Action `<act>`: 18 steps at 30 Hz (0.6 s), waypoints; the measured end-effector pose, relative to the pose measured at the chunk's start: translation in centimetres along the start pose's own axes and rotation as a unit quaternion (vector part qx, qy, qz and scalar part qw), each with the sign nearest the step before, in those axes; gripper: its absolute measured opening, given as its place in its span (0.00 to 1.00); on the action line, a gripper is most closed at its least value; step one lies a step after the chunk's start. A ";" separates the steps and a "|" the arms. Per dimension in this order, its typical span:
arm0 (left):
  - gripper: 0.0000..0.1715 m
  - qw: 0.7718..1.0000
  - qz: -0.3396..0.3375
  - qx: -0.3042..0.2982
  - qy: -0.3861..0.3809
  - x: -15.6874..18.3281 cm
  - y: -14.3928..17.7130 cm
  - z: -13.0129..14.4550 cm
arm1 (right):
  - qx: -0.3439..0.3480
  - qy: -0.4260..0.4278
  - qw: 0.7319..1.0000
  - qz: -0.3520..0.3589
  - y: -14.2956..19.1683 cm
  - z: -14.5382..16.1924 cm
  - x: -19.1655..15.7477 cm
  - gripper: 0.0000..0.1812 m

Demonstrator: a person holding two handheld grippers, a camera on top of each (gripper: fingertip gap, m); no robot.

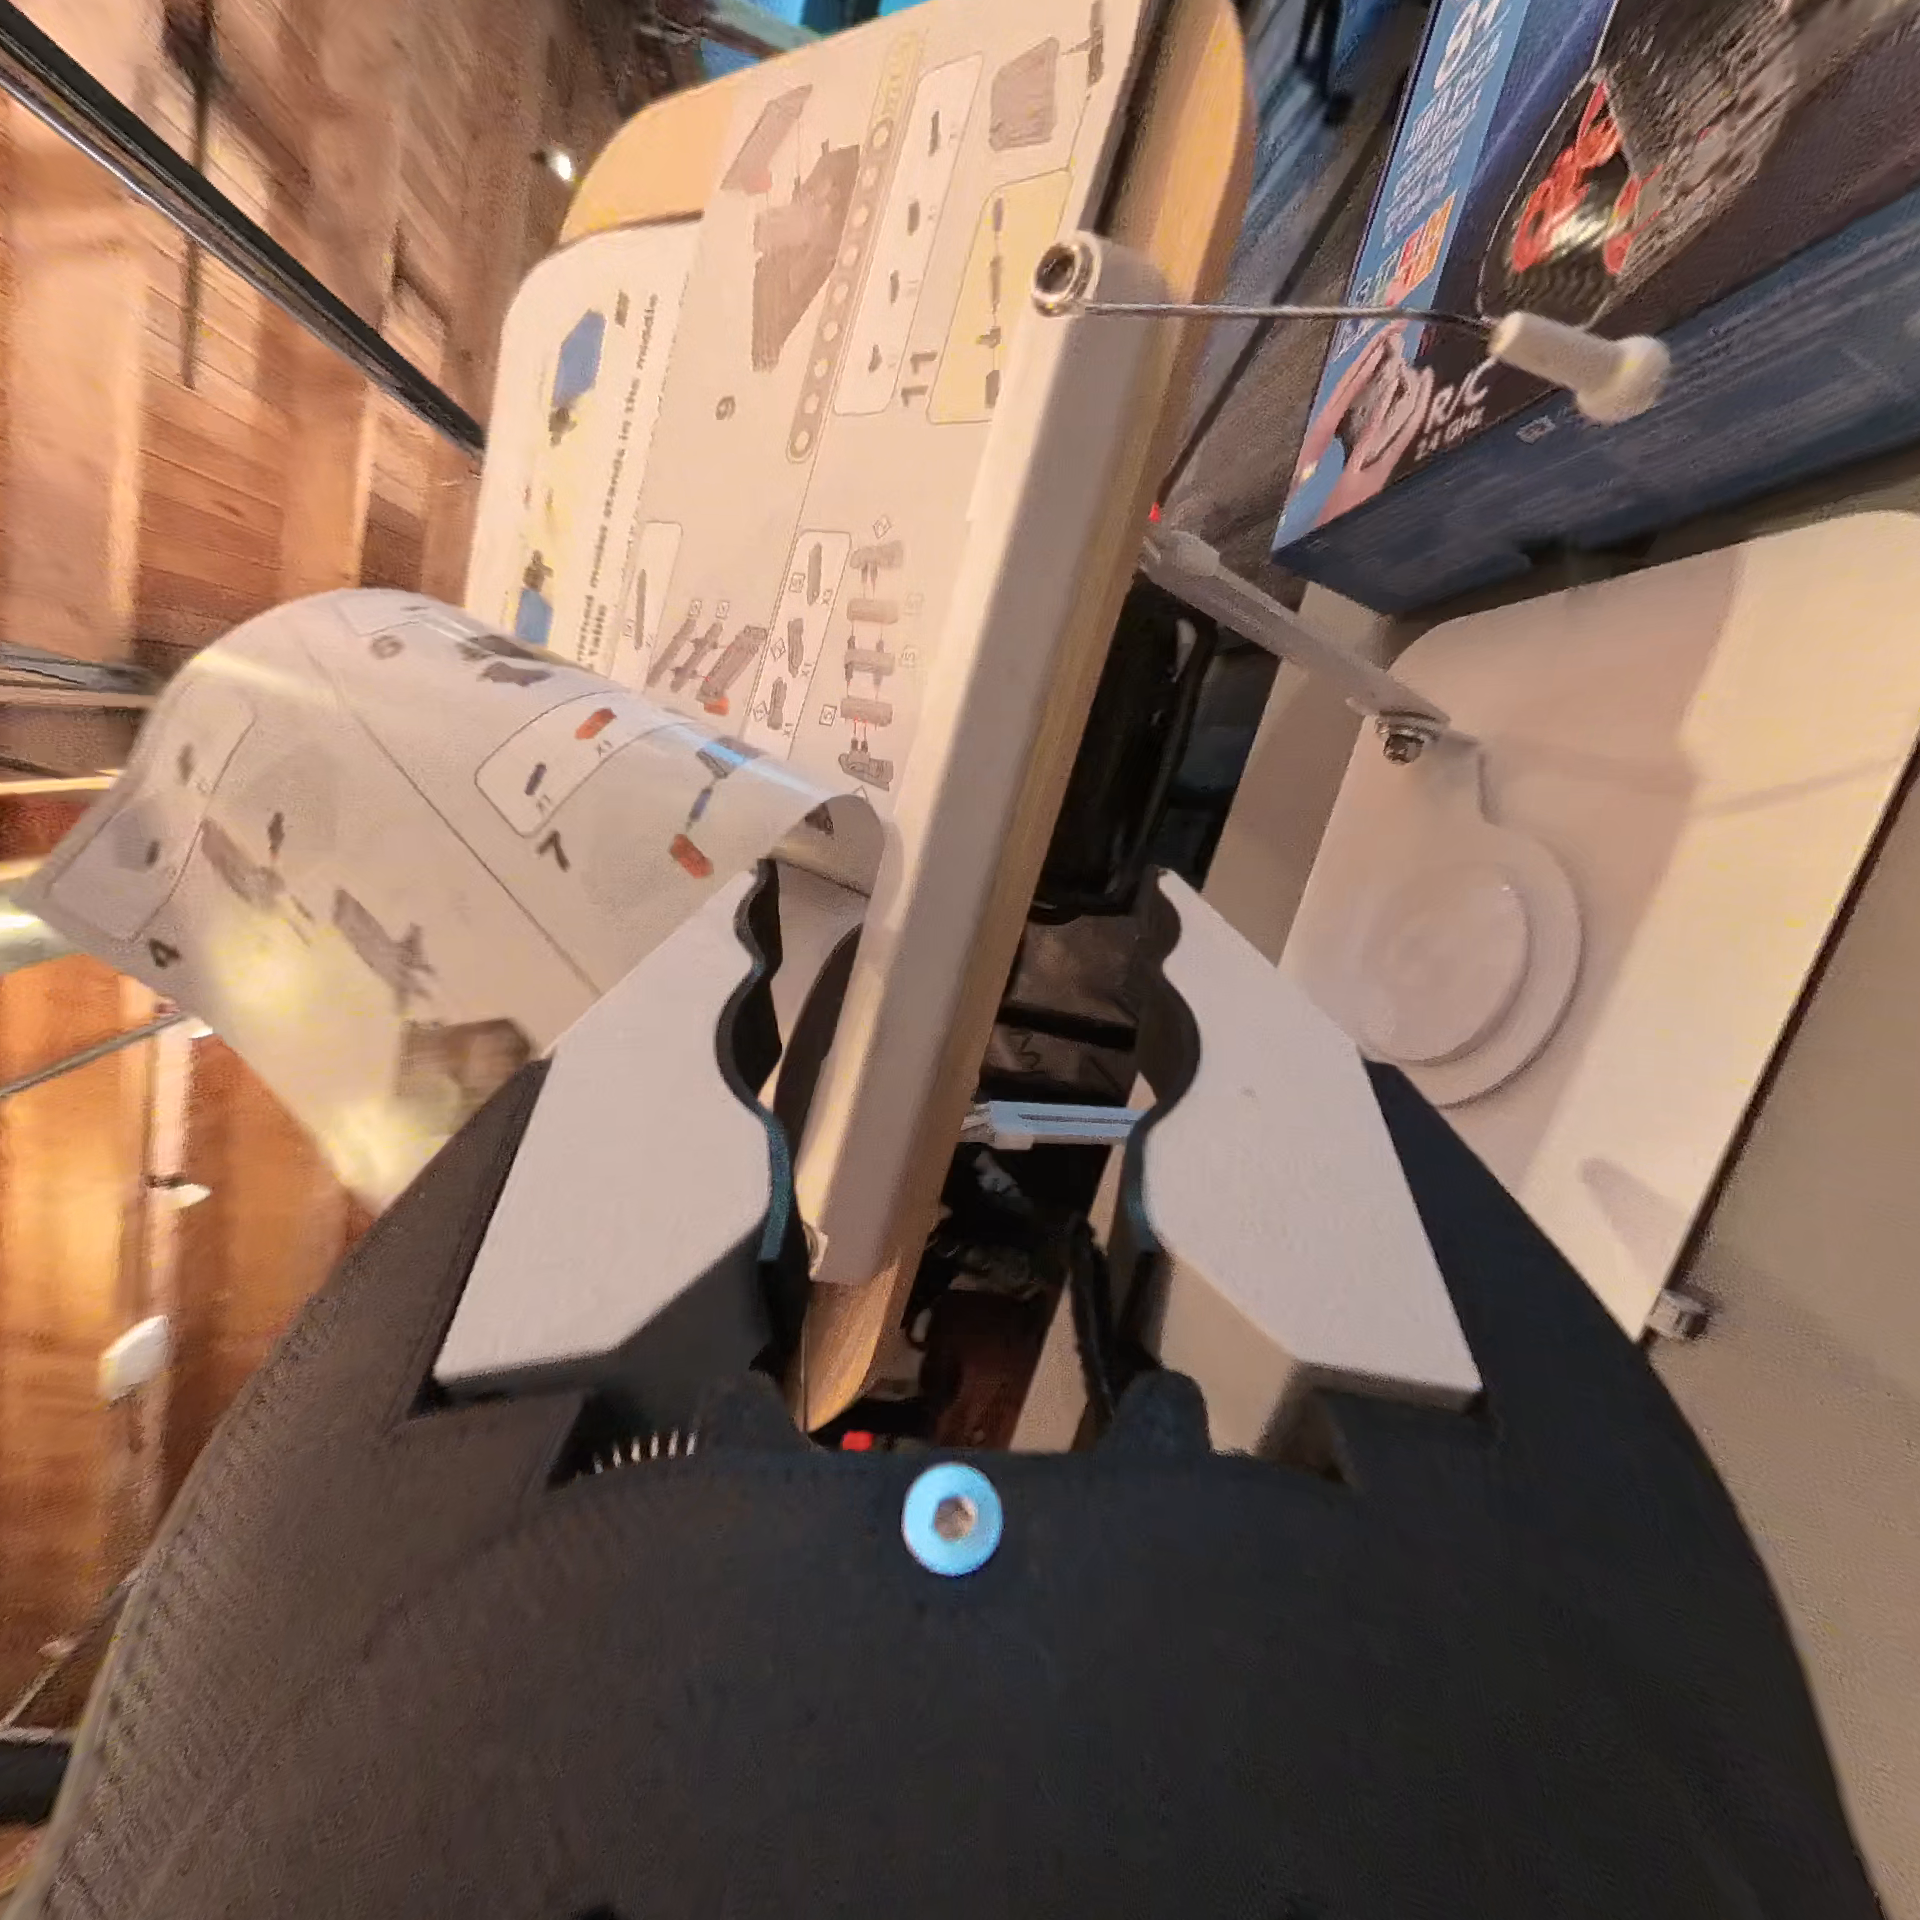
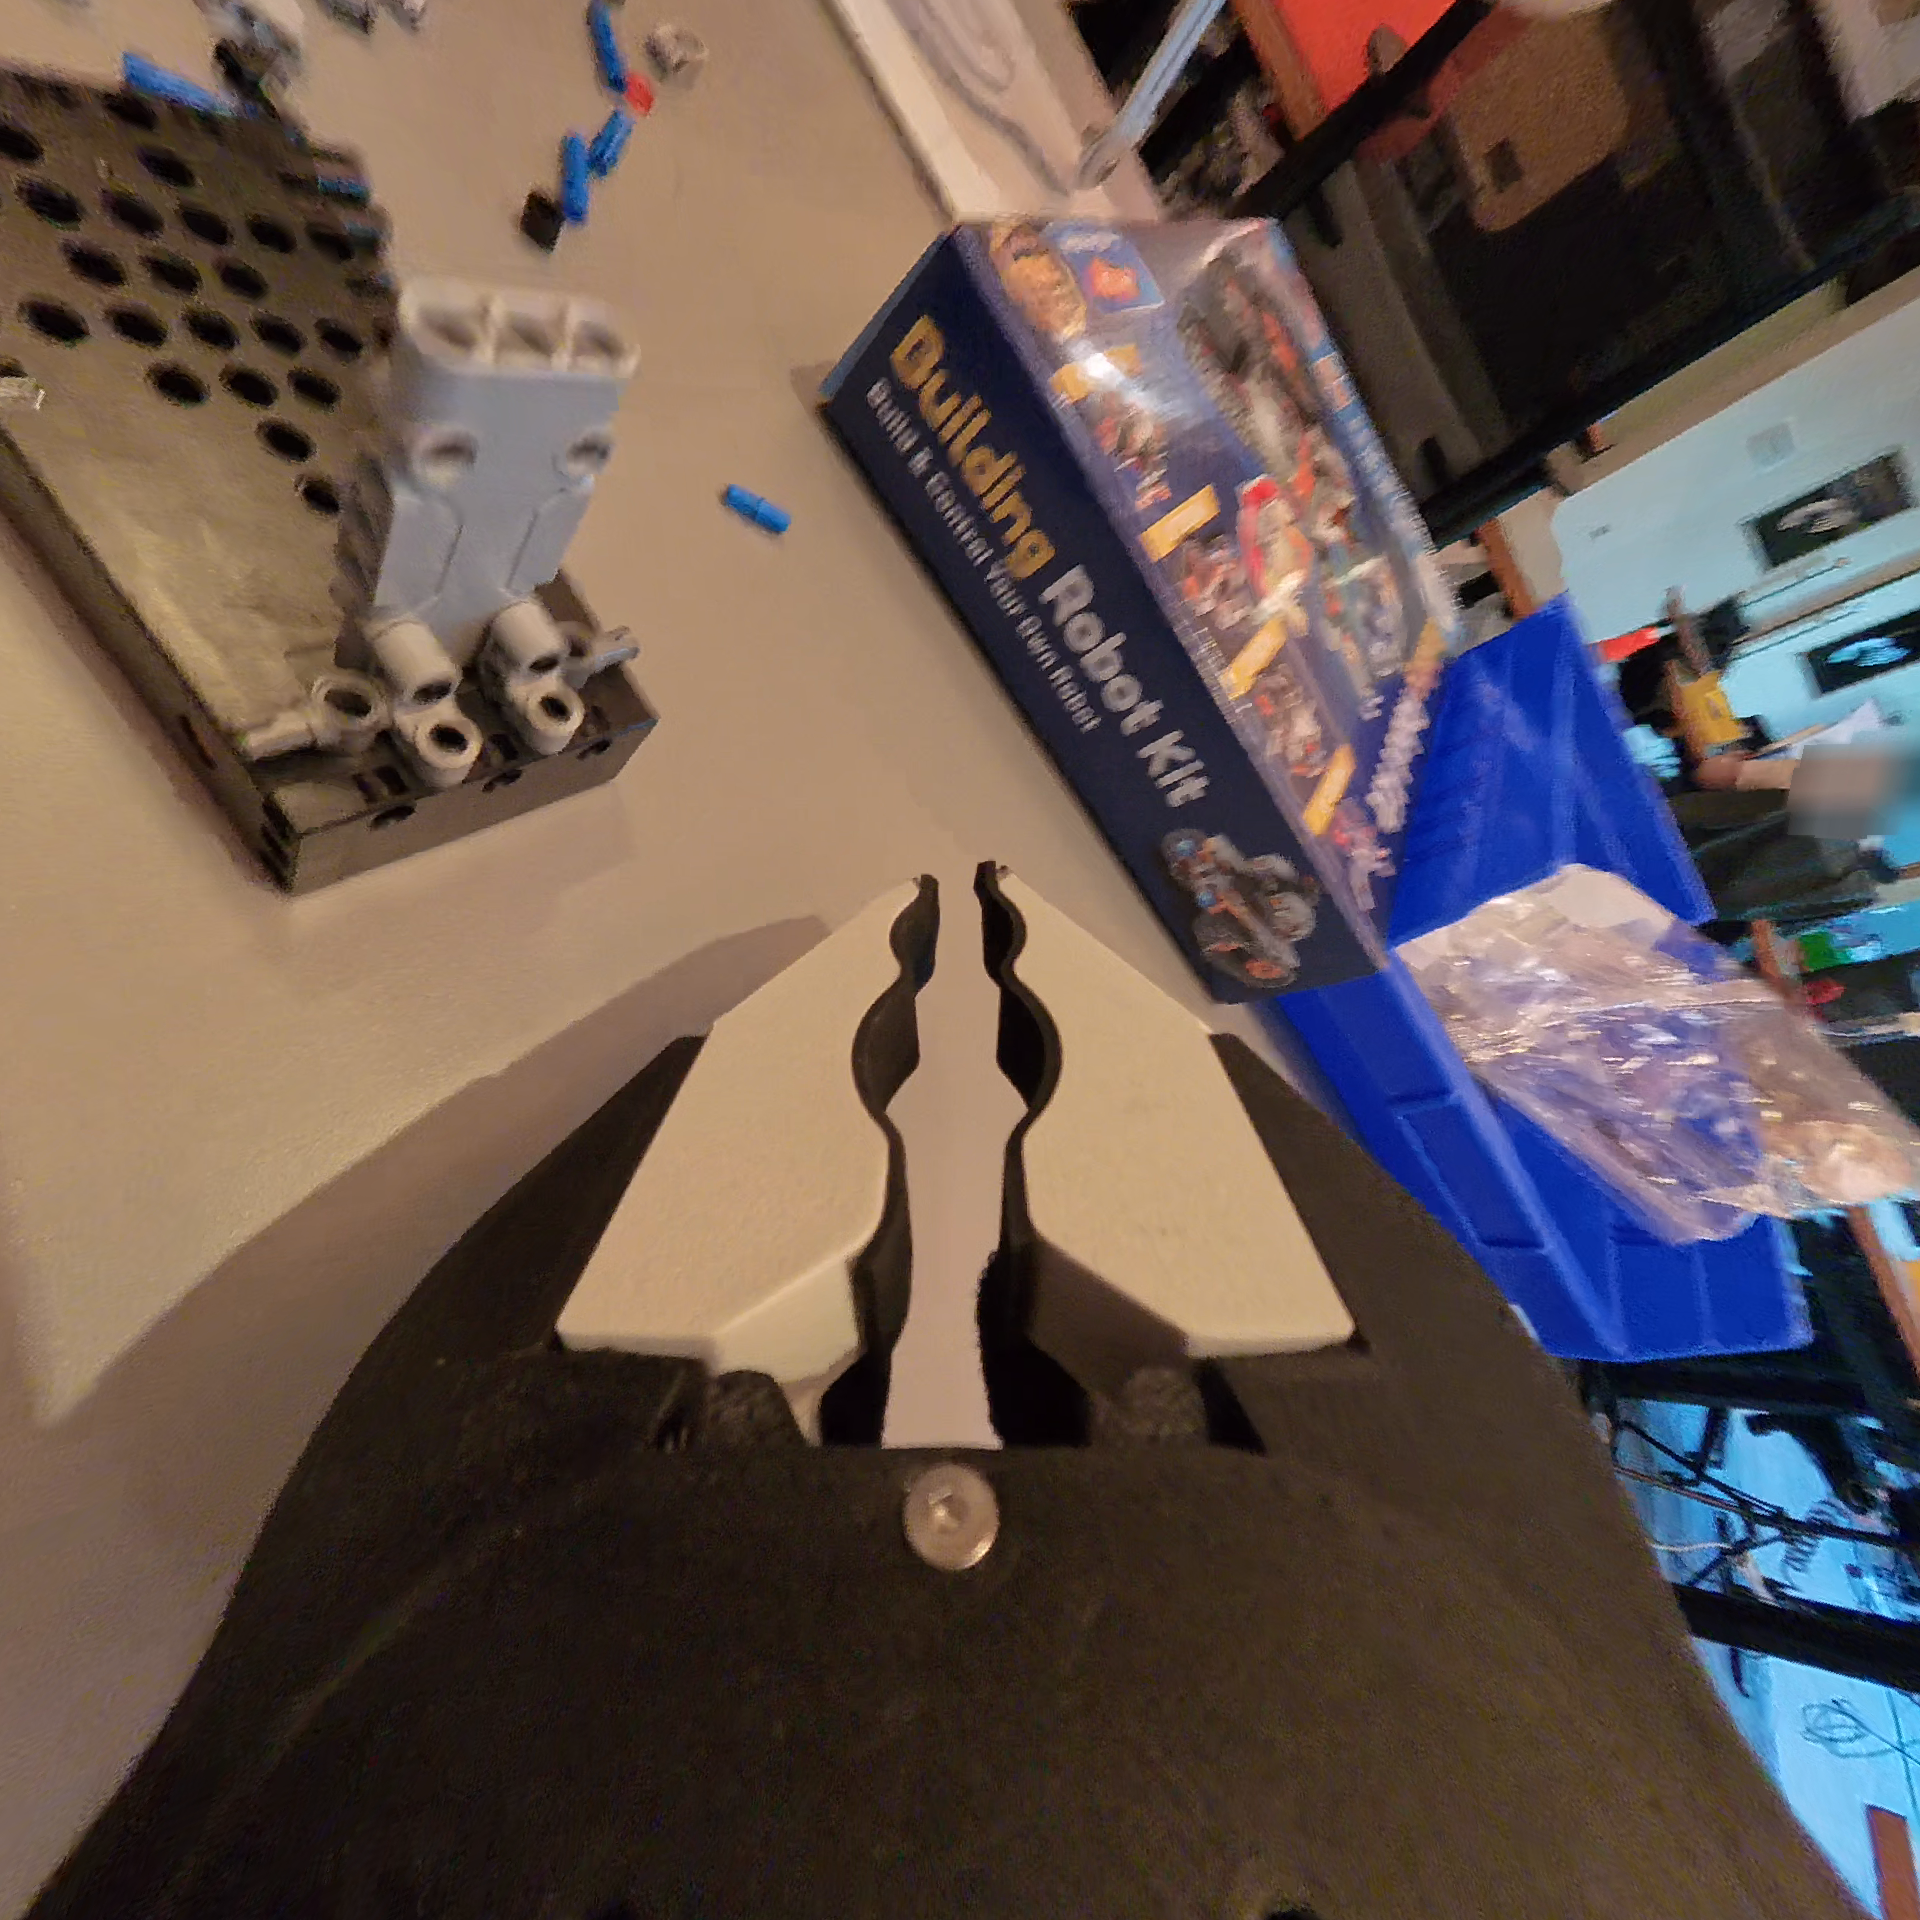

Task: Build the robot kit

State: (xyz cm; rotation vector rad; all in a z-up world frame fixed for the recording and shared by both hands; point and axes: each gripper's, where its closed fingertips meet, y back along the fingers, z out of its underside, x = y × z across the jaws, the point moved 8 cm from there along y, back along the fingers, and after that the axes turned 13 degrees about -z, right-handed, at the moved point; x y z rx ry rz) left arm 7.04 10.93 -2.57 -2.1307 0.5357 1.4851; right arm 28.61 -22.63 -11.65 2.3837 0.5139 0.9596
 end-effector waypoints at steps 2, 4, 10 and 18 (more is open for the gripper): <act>0.42 1.000 -0.008 -0.027 -0.009 0.1 -0.1 0.2 | 0.022 0.018 0.999 0.019 0.9 -1.8 0.4 0.04; 0.44 0.999 -0.011 -0.043 0.011 -0.4 -0.3 0.8 | 0.038 0.054 0.997 0.029 0.7 -5.4 1.0 0.08; 0.50 0.951 0.082 -0.143 0.260 -2.0 1.0 4.0 | 0.089 0.145 0.984 0.047 -5.2 -18.4 5.7 0.30; 0.33 0.985 0.000 0.009 0.170 -5.1 7.6 1.0 | 0.037 0.242 0.959 0.141 -18.1 -25.9 12.5 0.44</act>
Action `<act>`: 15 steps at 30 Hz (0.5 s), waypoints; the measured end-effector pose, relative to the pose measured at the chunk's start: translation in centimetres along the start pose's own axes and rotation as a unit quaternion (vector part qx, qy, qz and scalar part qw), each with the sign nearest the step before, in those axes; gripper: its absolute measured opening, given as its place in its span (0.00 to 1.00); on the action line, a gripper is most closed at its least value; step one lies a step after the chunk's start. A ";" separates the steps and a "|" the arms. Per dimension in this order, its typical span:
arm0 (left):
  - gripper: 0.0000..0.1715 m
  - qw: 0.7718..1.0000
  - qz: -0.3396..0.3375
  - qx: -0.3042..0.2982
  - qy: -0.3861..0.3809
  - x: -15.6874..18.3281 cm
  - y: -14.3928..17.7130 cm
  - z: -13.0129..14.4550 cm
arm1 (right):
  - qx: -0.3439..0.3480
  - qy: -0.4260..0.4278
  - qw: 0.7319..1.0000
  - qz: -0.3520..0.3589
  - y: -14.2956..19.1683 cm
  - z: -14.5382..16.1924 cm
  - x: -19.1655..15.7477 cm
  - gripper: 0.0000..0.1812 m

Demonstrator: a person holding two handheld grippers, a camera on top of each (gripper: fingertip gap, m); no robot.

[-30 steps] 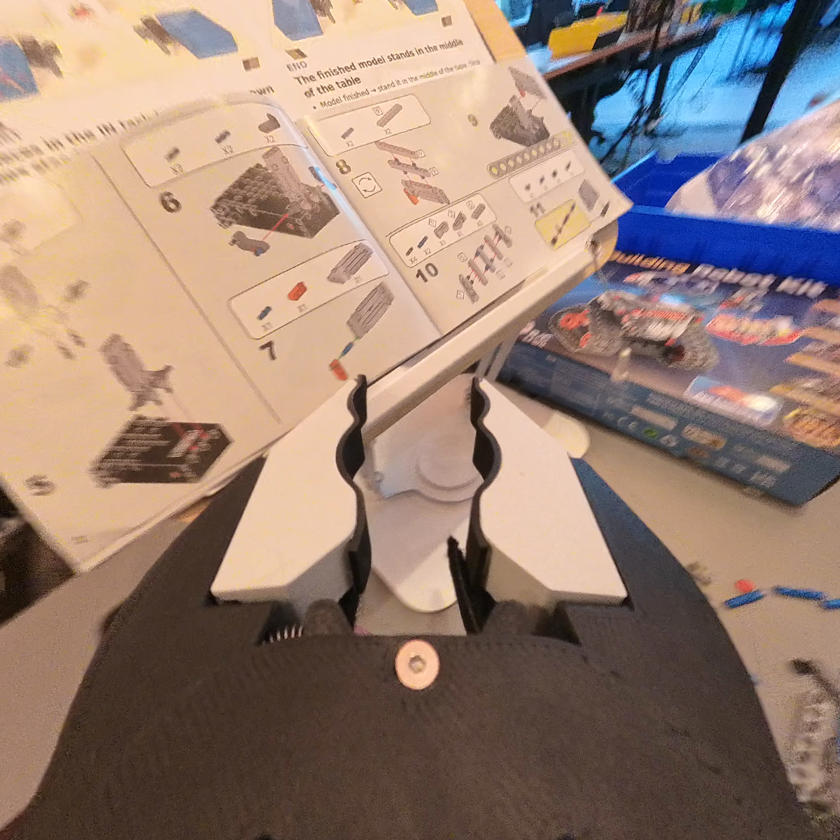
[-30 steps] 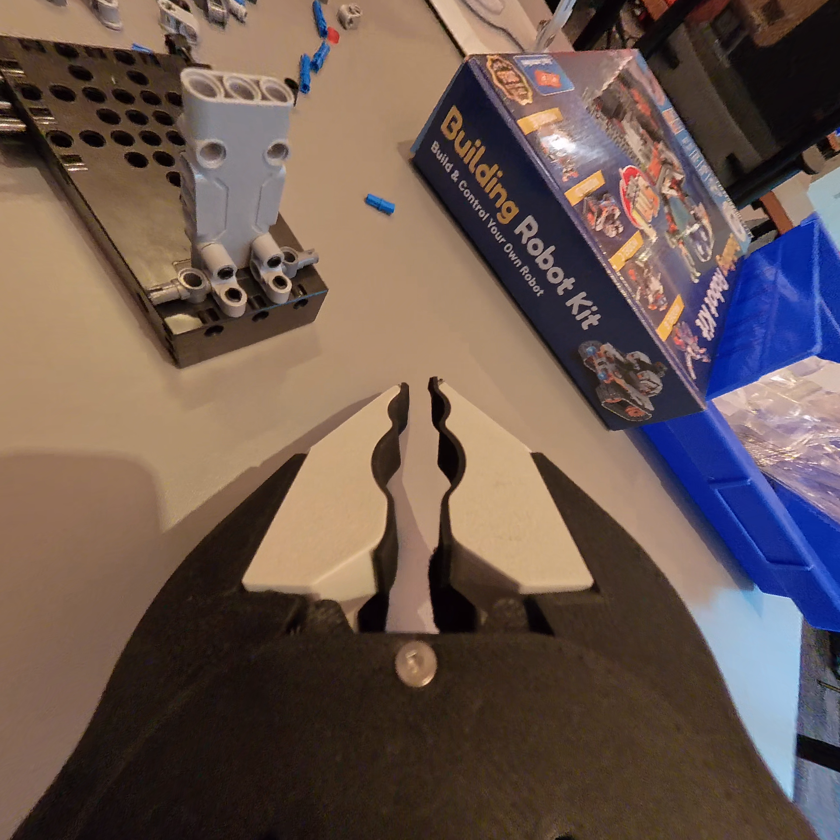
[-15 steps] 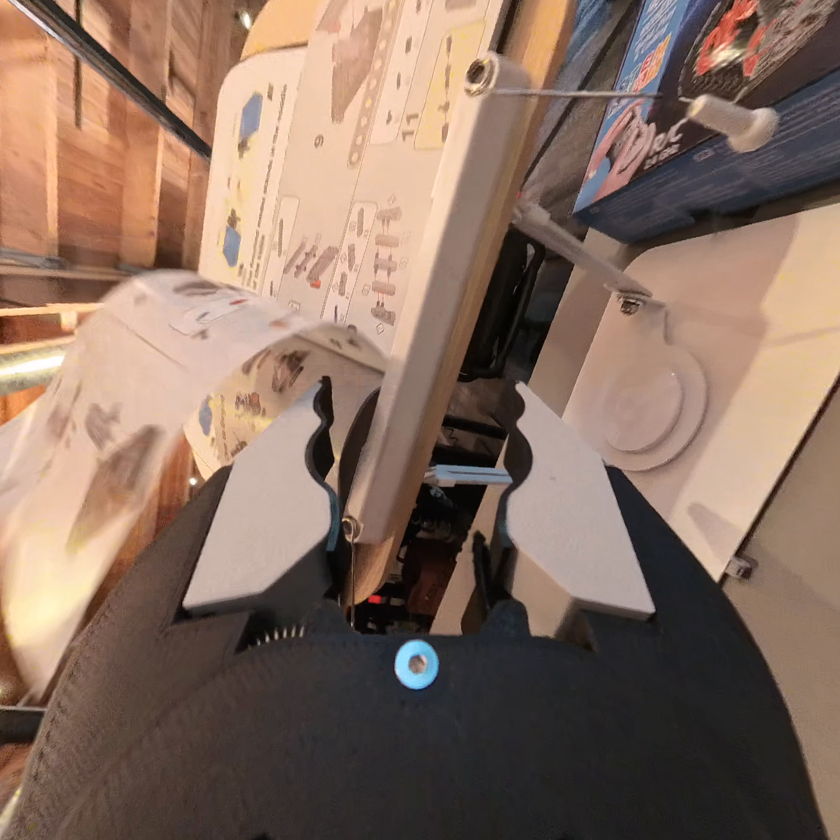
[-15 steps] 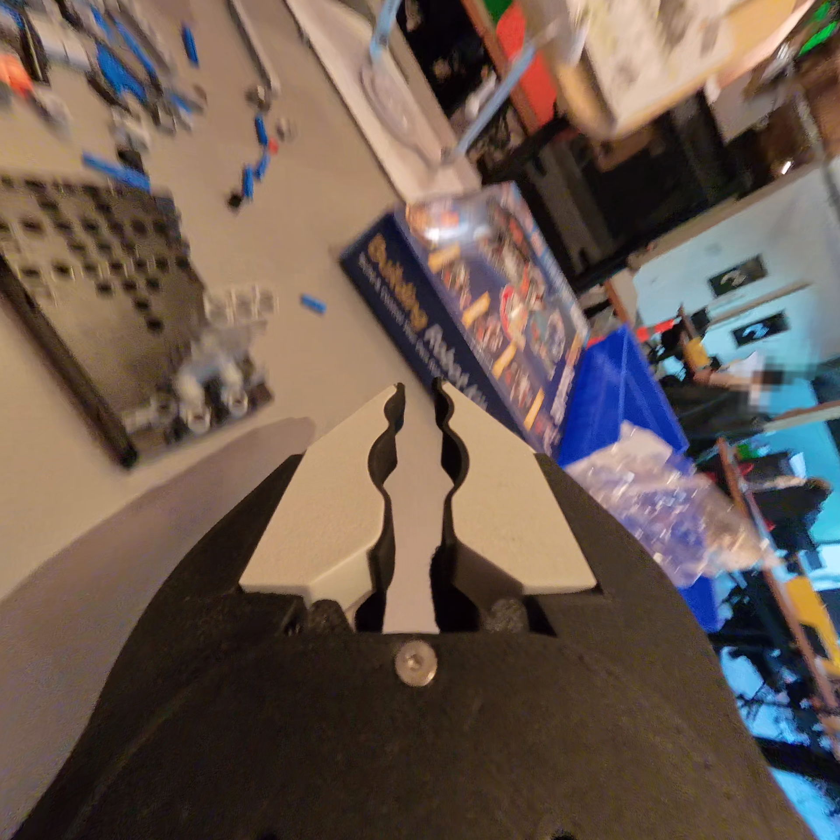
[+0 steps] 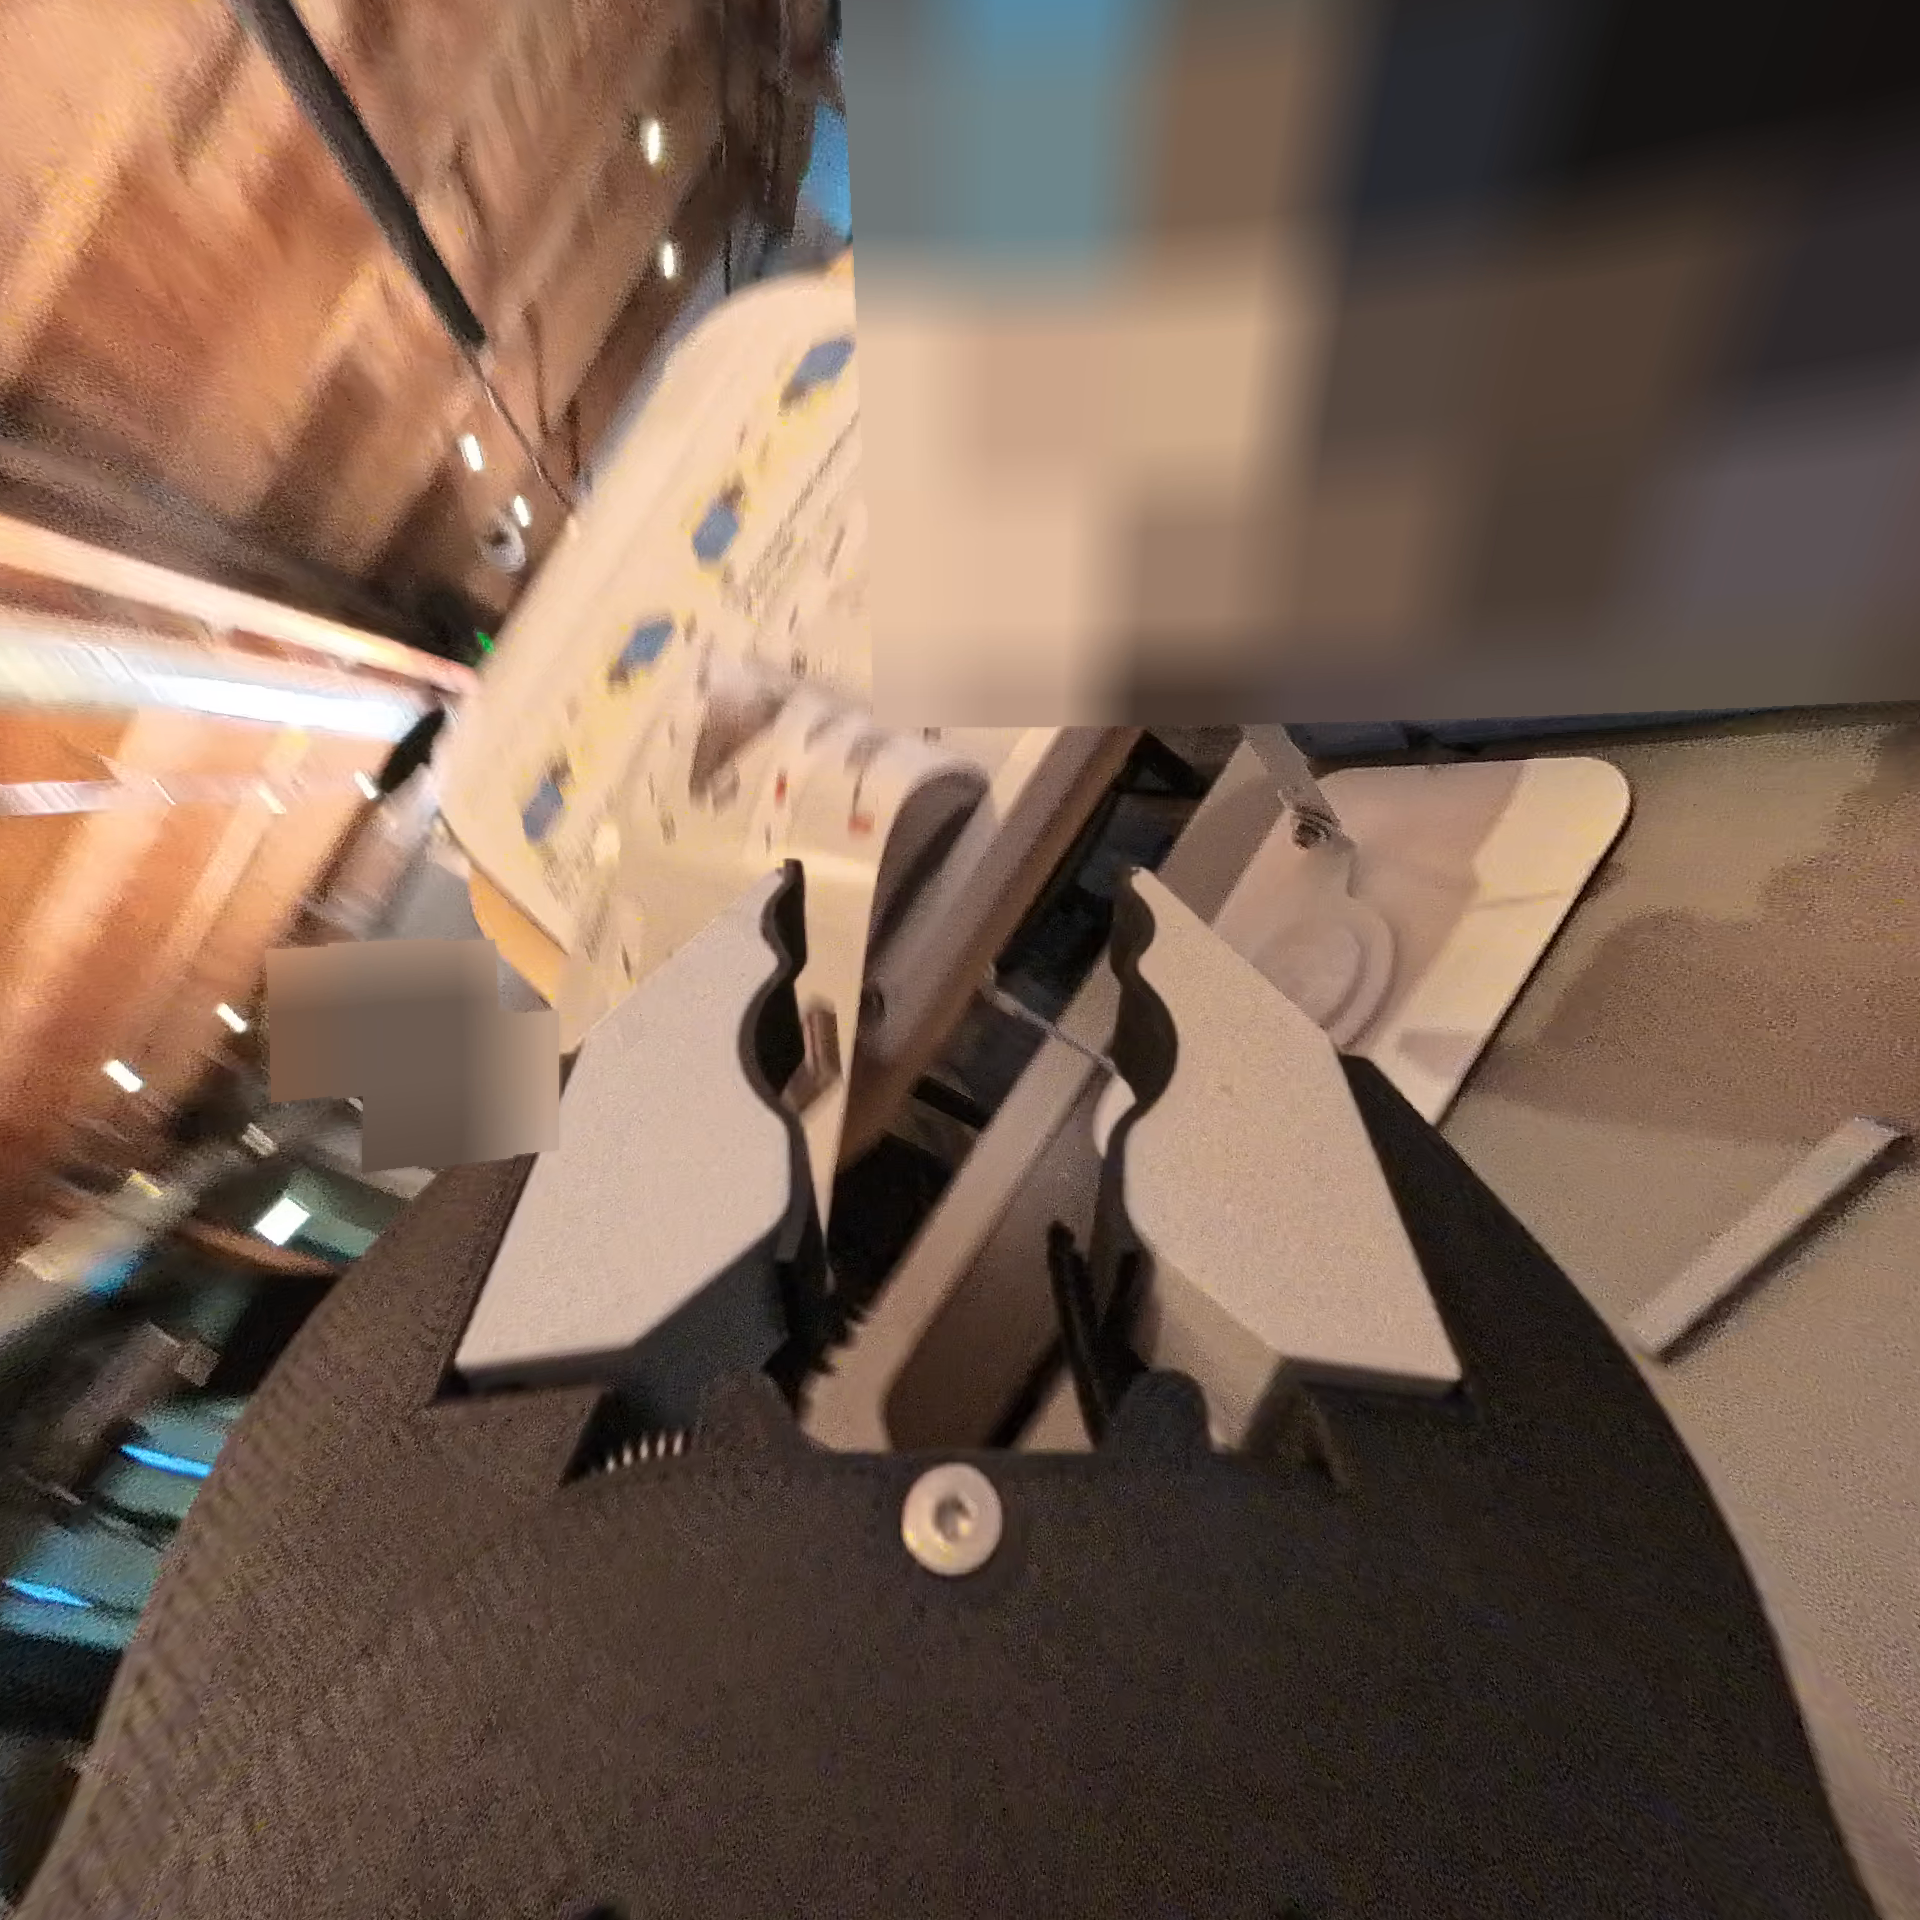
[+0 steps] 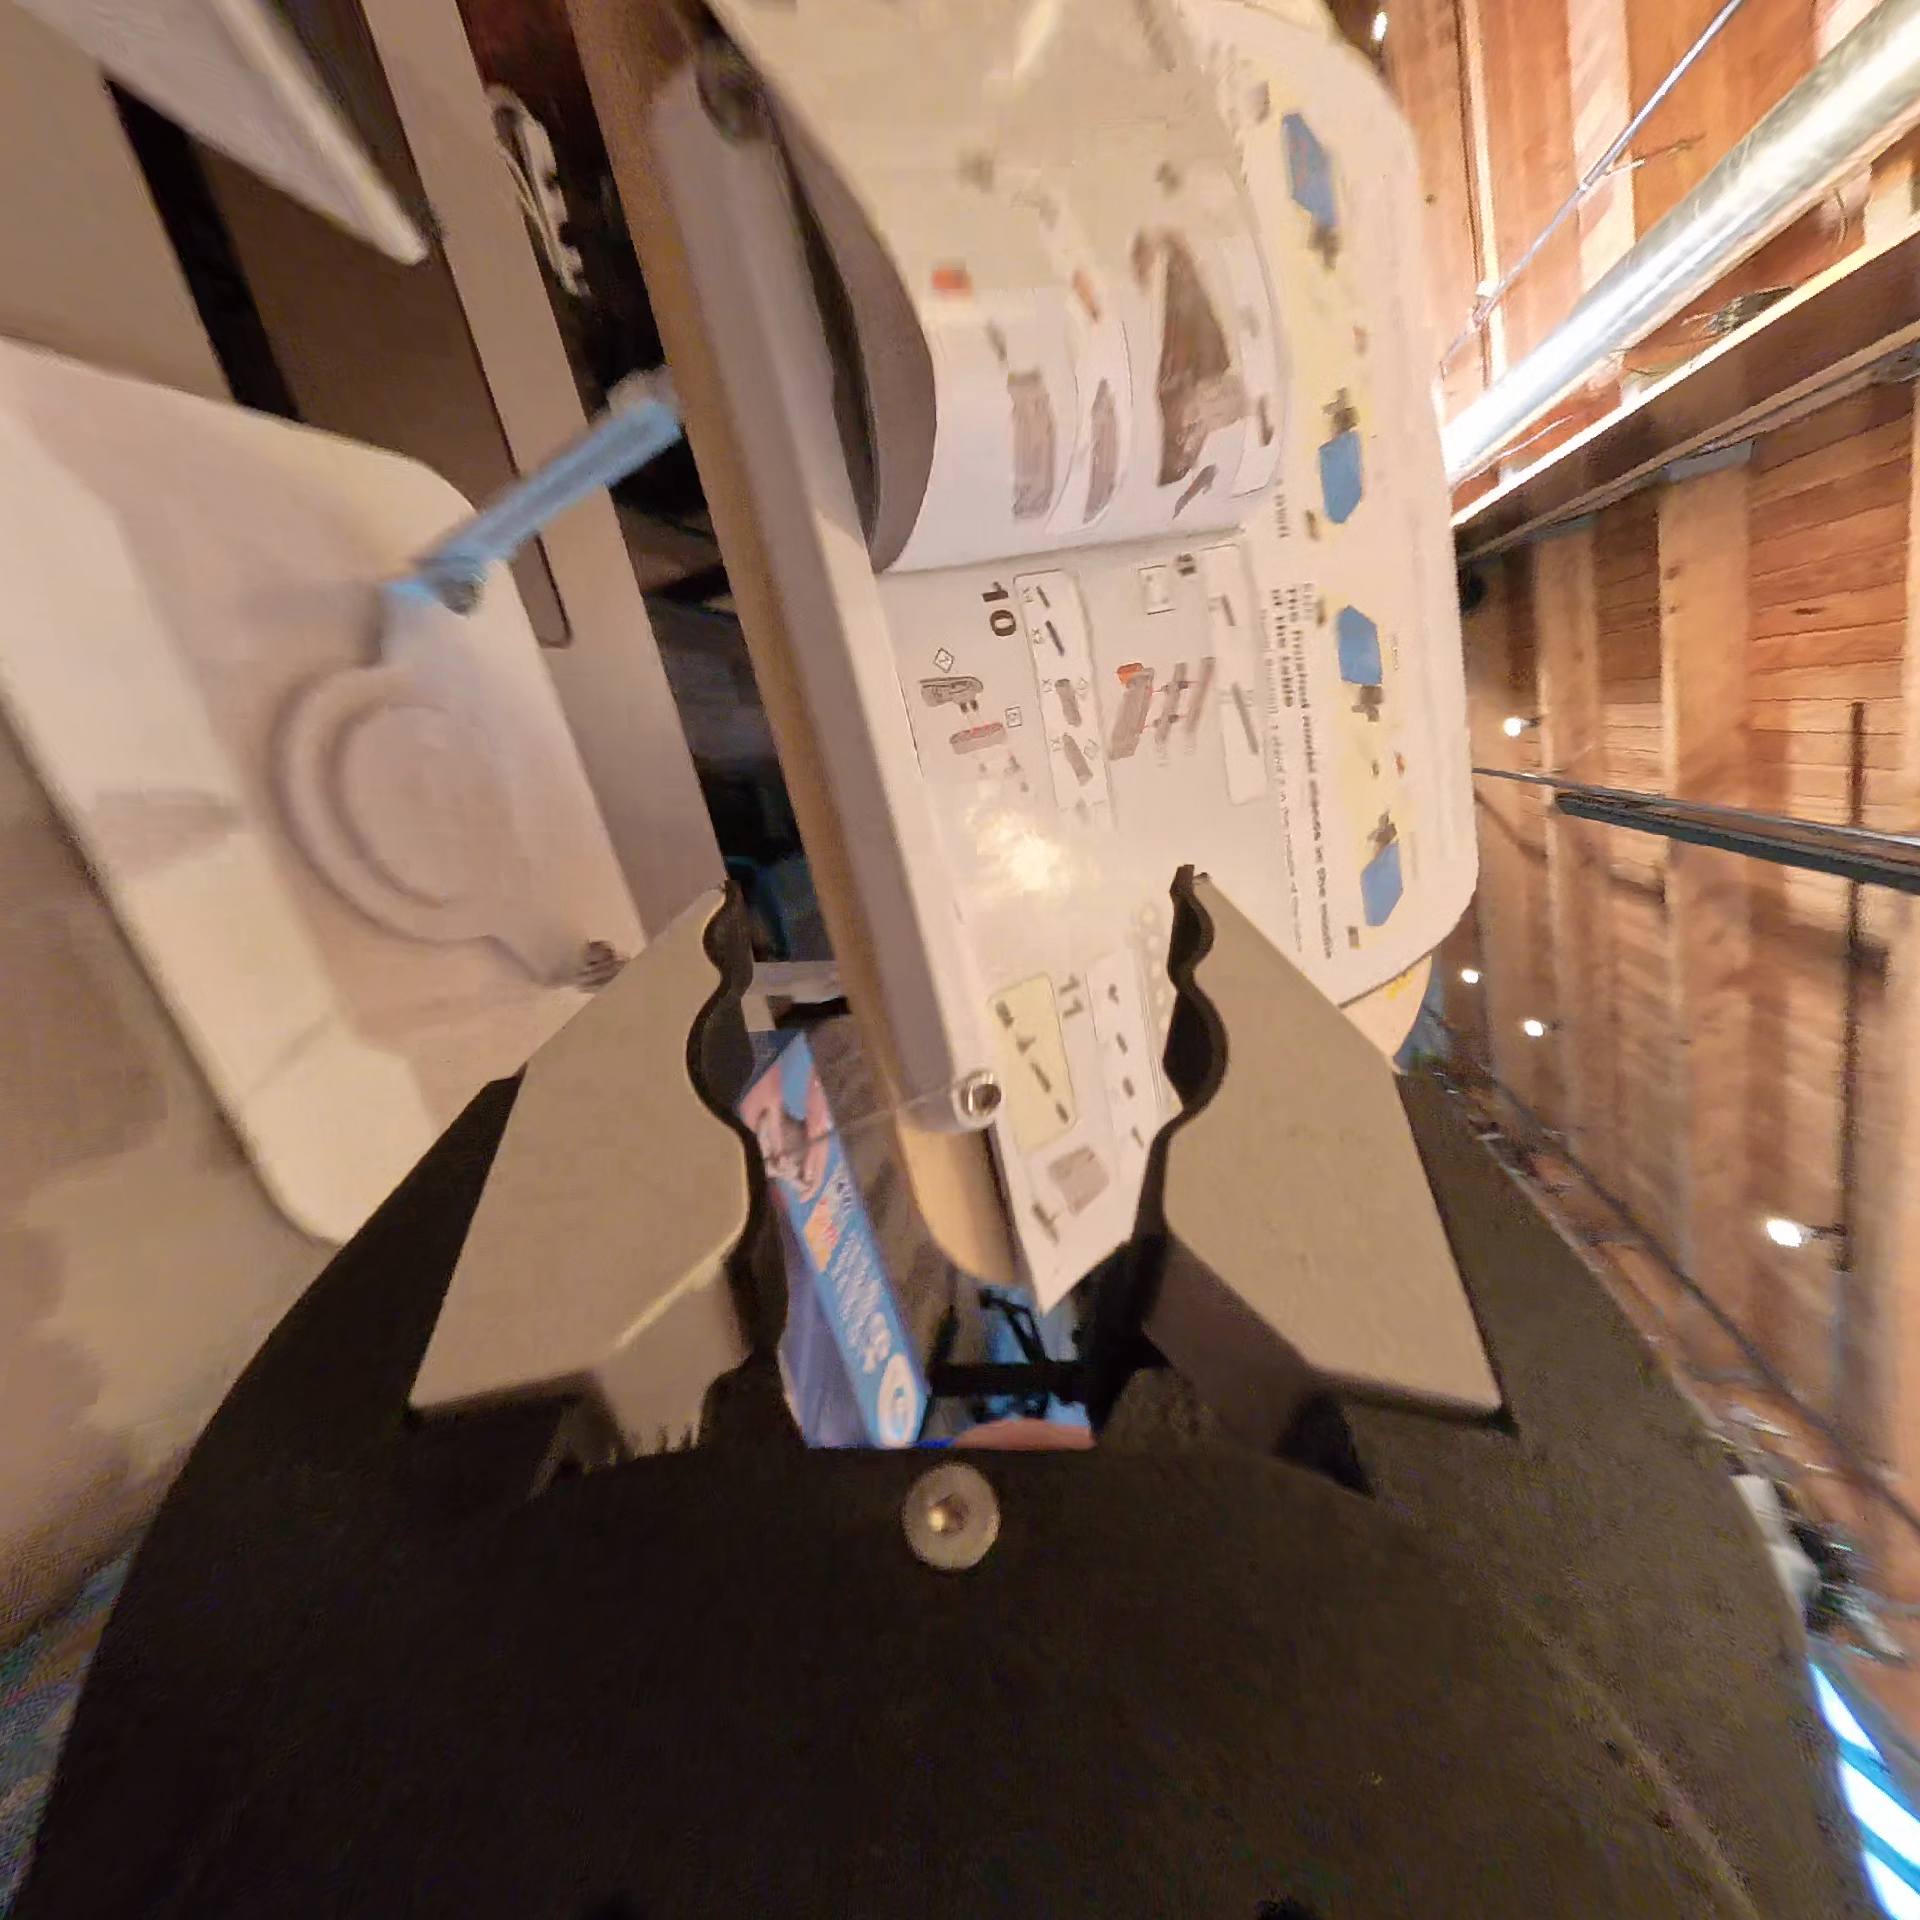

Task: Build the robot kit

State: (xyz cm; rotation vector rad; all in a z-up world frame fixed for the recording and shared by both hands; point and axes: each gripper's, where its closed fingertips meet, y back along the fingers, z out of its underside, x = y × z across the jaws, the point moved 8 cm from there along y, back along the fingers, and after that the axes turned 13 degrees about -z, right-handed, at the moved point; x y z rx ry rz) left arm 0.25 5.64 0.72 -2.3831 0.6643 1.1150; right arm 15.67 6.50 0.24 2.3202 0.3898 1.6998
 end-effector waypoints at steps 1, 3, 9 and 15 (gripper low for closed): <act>0.37 0.999 -0.001 0.008 -0.038 0.4 -0.7 -0.7 | -0.020 0.017 1.000 -0.001 -1.6 0.4 0.1 0.39; 0.45 0.995 0.004 -0.006 -0.095 1.3 -3.3 -0.7 | -0.044 0.040 0.998 0.002 -4.1 1.1 0.1 0.31; 0.50 0.986 -0.015 -0.128 -0.109 1.6 -9.7 4.7 | -0.062 0.092 0.992 0.062 -7.1 2.2 0.2 0.39; 0.38 0.989 -0.075 -0.098 -0.081 1.7 -10.9 6.4 | -0.051 0.114 0.989 0.082 -7.1 2.4 0.5 0.31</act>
